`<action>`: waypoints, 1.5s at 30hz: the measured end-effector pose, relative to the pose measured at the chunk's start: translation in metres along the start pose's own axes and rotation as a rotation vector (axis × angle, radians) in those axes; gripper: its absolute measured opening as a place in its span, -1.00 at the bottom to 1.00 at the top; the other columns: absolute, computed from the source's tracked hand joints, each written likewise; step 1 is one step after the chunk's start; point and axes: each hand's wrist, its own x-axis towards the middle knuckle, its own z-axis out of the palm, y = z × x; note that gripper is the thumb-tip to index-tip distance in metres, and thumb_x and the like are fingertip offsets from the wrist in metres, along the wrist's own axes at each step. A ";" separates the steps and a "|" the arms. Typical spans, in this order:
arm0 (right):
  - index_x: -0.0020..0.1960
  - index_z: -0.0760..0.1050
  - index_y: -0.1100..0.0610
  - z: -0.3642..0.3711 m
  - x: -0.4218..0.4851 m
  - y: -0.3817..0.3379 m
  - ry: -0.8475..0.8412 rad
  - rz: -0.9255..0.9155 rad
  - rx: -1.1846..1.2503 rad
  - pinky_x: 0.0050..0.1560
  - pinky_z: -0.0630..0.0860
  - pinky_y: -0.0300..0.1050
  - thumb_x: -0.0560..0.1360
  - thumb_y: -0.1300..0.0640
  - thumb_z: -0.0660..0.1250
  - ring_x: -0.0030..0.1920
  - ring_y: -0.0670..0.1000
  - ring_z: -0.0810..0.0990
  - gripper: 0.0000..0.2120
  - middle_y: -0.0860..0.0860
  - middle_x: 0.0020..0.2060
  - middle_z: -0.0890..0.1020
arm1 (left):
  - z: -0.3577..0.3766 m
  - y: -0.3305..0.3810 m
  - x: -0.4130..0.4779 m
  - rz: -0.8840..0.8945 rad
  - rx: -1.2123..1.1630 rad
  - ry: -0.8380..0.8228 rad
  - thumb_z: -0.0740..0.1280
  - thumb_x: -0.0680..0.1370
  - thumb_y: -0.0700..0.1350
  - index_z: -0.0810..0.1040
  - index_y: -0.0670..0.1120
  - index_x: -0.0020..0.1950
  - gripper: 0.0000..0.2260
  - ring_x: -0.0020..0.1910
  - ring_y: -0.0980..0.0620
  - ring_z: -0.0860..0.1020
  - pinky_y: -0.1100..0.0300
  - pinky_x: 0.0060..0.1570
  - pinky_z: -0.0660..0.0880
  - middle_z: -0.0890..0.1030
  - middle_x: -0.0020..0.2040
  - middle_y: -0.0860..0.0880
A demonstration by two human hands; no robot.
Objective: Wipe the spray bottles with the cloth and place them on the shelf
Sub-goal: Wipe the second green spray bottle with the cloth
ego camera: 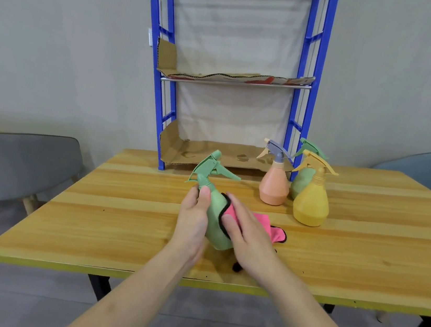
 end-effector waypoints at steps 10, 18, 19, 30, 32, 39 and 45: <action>0.53 0.38 -0.15 -0.020 -0.003 -0.007 0.180 -0.047 0.232 0.49 0.30 -0.27 0.74 -0.04 0.13 0.47 -0.28 0.36 -0.63 -0.30 0.42 0.47 | 0.014 0.026 -0.003 0.007 -0.132 0.012 0.13 0.75 0.06 0.60 -0.08 0.29 -0.66 0.14 -0.06 0.62 -0.13 0.35 0.53 0.66 0.17 -0.13; 0.63 0.27 -0.06 -0.024 -0.009 0.001 0.201 -0.206 0.040 0.56 0.23 -0.21 0.65 0.01 0.32 0.59 -0.19 0.24 -0.42 -0.24 0.58 0.31 | 0.026 0.033 -0.001 -0.070 -0.157 0.035 0.14 0.75 0.05 0.57 -0.09 0.28 -0.69 0.25 -0.15 0.64 -0.22 0.39 0.49 0.68 0.21 -0.18; 0.62 0.28 -0.07 -0.025 -0.009 0.000 0.222 -0.170 0.112 0.55 0.27 -0.17 0.64 0.01 0.34 0.57 -0.21 0.26 -0.42 -0.27 0.56 0.34 | 0.027 0.034 -0.002 -0.078 -0.166 0.024 0.15 0.75 0.05 0.56 -0.10 0.29 -0.69 0.26 -0.15 0.64 -0.22 0.39 0.50 0.68 0.22 -0.18; 0.66 0.11 0.05 -0.022 -0.013 -0.007 0.215 -0.246 -0.085 0.62 0.17 -0.04 0.71 -0.05 0.13 0.64 -0.07 0.13 -0.44 -0.10 0.62 0.18 | 0.040 0.037 -0.010 -0.017 -0.123 0.028 0.12 0.75 0.05 0.52 -0.03 0.24 -0.74 0.23 -0.10 0.63 -0.16 0.37 0.51 0.66 0.20 -0.14; 0.68 0.07 0.06 -0.022 -0.015 -0.008 0.200 -0.316 -0.232 0.61 0.14 -0.11 0.72 -0.07 0.11 0.64 -0.07 0.11 -0.42 -0.08 0.64 0.13 | 0.041 0.036 -0.011 -0.018 -0.100 0.048 0.10 0.76 0.06 0.52 0.00 0.22 -0.75 0.22 -0.09 0.63 -0.17 0.37 0.50 0.65 0.18 -0.12; 0.52 0.35 -0.09 -0.018 -0.012 -0.020 0.123 0.048 0.607 0.08 0.51 -0.38 0.69 -0.22 0.08 0.13 -0.34 0.55 -0.54 -0.21 0.26 0.57 | 0.034 0.038 -0.012 0.074 -0.061 0.011 0.07 0.77 0.01 0.58 -0.03 0.15 -0.69 -0.10 0.03 0.65 0.11 -0.01 0.63 0.71 -0.02 -0.06; 0.56 0.17 -0.06 -0.010 -0.015 -0.016 0.108 -0.027 0.189 0.49 0.31 -0.23 0.70 -0.19 0.10 0.45 -0.29 0.32 -0.52 -0.21 0.46 0.36 | 0.035 0.034 -0.010 0.131 0.041 0.005 0.04 0.77 0.04 0.56 -0.01 0.16 -0.68 0.00 0.02 0.63 0.08 0.07 0.60 0.69 0.04 -0.04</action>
